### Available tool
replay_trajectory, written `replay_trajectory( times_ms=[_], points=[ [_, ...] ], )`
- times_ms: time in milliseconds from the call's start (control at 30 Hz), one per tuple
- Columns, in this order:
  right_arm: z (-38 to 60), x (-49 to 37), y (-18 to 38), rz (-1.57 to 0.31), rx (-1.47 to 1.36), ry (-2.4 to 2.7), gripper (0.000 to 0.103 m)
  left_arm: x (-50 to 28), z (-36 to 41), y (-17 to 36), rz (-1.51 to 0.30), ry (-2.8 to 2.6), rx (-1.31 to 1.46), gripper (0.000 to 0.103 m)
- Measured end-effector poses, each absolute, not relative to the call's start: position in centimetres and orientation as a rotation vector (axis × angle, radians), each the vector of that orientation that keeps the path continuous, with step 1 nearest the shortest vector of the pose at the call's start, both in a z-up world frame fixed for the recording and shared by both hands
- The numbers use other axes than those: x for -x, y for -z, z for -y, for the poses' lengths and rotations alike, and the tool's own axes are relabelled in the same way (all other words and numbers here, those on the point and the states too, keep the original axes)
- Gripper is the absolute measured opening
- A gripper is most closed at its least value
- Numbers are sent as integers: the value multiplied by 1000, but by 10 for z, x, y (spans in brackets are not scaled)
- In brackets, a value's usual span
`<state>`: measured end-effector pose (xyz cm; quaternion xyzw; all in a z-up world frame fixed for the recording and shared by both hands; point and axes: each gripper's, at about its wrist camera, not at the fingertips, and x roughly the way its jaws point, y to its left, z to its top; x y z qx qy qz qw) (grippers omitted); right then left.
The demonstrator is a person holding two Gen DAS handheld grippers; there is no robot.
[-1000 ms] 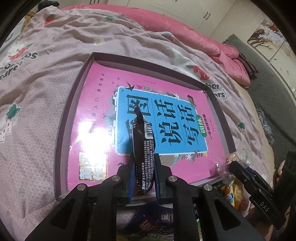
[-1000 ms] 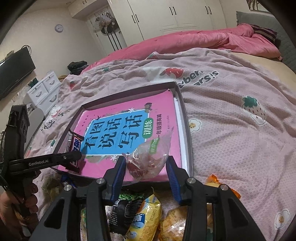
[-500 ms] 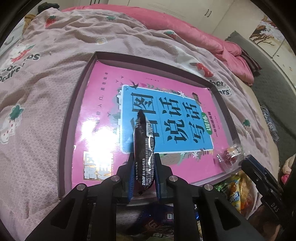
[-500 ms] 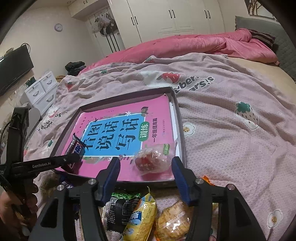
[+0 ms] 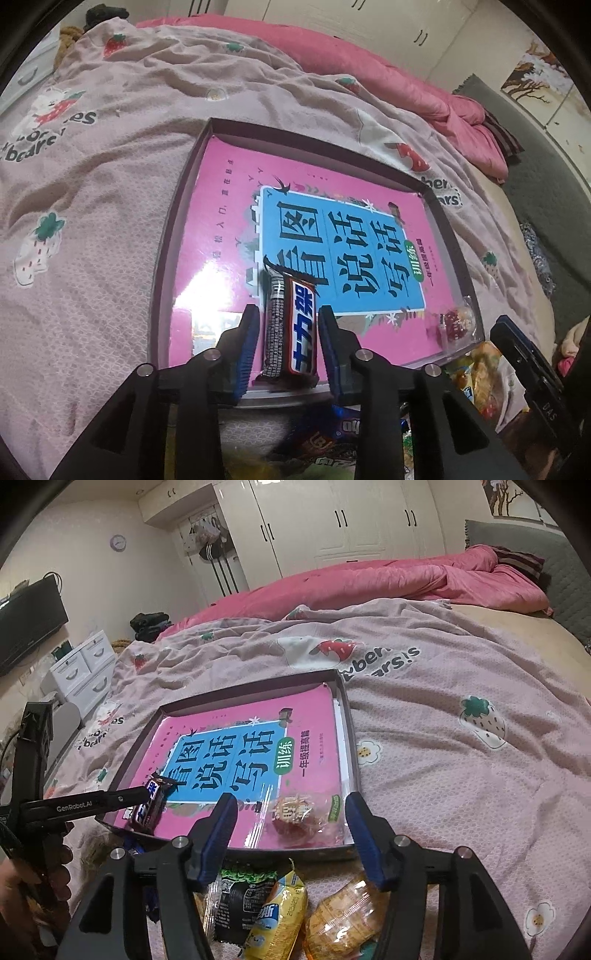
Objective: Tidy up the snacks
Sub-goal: 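Lower the chocolate bar onto the book in the tray and open the left tool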
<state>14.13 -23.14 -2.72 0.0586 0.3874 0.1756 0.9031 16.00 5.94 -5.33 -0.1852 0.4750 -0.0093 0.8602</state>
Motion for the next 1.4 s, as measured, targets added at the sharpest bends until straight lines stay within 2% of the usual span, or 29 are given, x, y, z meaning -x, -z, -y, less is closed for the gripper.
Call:
replay_trajectory(
  times_ms=[100,233,400,600,967,1400],
  points=[
    [234,-141,26,-799,-126,-357,60,-159,-63,52,-990,20,401,42],
    [235,-141,25,-795,-136,-353,61,-156,-67,47,-979,21,404,44],
    [235,-140,22,-783,-136,-357,61,-151,-68,37,-955,17,398,55],
    [236,-135,14,-750,-137,-366,66,-143,-68,21,-922,26,375,62],
    [236,-131,6,-729,-135,-380,66,-117,-77,-5,-862,21,356,71],
    [240,-117,-4,-702,-132,-369,67,-94,-80,-26,-827,47,351,74]
  ],
)
